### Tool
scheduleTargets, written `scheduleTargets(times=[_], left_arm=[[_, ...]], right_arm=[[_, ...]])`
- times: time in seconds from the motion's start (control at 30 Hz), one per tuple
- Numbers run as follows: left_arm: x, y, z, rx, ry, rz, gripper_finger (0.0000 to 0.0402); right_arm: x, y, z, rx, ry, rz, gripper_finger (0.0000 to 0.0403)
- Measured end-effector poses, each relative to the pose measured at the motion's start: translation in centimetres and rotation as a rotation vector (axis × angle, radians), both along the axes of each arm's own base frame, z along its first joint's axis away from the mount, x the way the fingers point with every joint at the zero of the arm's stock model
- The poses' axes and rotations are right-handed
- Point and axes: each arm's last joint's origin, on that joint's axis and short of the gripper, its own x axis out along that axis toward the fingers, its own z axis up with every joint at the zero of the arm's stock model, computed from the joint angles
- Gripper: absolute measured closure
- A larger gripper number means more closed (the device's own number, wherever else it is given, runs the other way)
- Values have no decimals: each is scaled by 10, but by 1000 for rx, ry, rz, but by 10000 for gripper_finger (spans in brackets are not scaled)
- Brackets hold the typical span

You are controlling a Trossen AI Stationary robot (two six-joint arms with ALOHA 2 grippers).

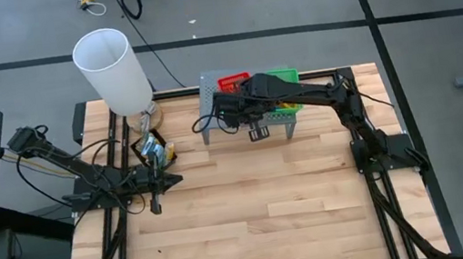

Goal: Pick & Place Office Desk Supplies
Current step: Put the red bin on the shelf, then put the black bin on the shelf

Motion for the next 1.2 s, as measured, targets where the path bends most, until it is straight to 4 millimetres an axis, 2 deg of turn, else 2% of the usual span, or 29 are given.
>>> scheduleTargets(times=[0.13, 0.37, 0.6, 0.77, 0.87, 1.03, 1.2], left_arm=[[0, 0, 0, -10, -1, 0, 396], [0, 0, 0, -27, -2, -9, 393], [0, 0, 1, -18, -9, -11, 354], [-2, -4, 11, 28, -101, -87, 322], [-3, -7, 13, 40, -116, -126, 314], [1, -10, 18, 32, 44, 23, 313], [9, -14, 41, 25, 316, 111, 312]], right_arm=[[1, 5, 1, -51, 6, 6, 371], [3, 18, 2, -146, 14, 24, 301], [4, 34, 3, -175, 7, 48, 241], [9, 57, 3, -167, -28, 121, 225], [14, 75, 3, -82, -85, 193, 227], [18, 104, 4, 17, -143, 285, 231], [14, 123, 3, 33, -133, 302, 231]])
